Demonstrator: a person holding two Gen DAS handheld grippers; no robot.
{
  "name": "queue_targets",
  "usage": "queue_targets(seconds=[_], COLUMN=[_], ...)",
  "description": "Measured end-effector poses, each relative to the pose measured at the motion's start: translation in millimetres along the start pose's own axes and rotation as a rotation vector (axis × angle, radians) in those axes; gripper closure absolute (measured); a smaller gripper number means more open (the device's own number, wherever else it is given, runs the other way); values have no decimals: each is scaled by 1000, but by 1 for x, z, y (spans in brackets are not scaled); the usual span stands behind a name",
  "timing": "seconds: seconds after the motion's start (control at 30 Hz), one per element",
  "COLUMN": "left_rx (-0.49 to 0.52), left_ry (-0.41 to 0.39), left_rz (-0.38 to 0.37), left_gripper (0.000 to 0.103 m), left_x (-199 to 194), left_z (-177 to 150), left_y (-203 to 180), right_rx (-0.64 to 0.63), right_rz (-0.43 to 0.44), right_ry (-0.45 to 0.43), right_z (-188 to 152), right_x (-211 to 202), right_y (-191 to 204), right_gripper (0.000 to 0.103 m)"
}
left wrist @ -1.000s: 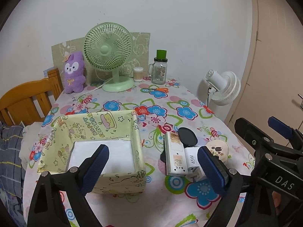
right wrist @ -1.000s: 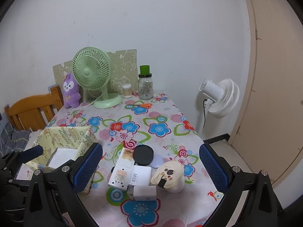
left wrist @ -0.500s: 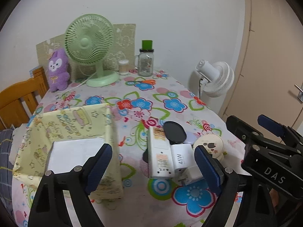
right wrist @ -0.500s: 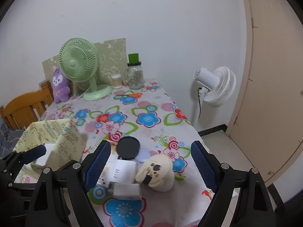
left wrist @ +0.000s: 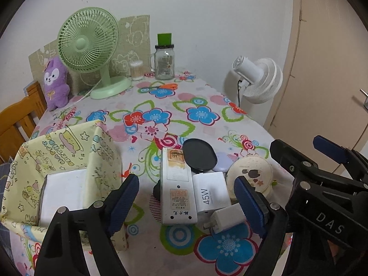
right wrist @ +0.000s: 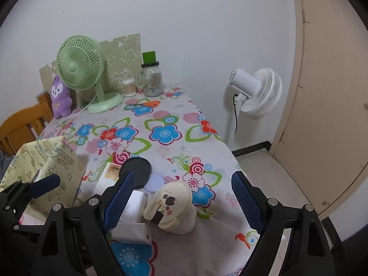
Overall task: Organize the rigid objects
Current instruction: 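Grasp the white labeled power bank with left gripper while right grasps the cream round disc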
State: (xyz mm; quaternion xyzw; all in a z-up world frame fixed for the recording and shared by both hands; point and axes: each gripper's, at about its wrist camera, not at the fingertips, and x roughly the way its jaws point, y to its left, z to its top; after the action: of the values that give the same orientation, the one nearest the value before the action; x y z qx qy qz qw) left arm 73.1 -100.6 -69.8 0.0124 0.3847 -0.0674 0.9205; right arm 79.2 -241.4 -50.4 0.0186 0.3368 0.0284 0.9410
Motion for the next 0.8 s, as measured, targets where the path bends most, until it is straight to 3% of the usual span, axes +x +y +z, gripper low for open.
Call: queue_targets(seconds=[0.2, 0.33, 0.8], left_rx=[42, 27, -7], left_ry=[27, 59, 127], left_rz=[48, 26, 56], left_gripper=[23, 26, 39], left_x=[16, 26, 55], left_z=[-1, -1, -7], left_y=[-6, -7, 4], right_rx=[-5, 17, 18], right_rz=[7, 19, 21], right_ry=[46, 72, 159], right_z=[-6, -7, -16], right_x=[17, 28, 61], right_y=[1, -2, 2], right_gripper=[15, 15, 17])
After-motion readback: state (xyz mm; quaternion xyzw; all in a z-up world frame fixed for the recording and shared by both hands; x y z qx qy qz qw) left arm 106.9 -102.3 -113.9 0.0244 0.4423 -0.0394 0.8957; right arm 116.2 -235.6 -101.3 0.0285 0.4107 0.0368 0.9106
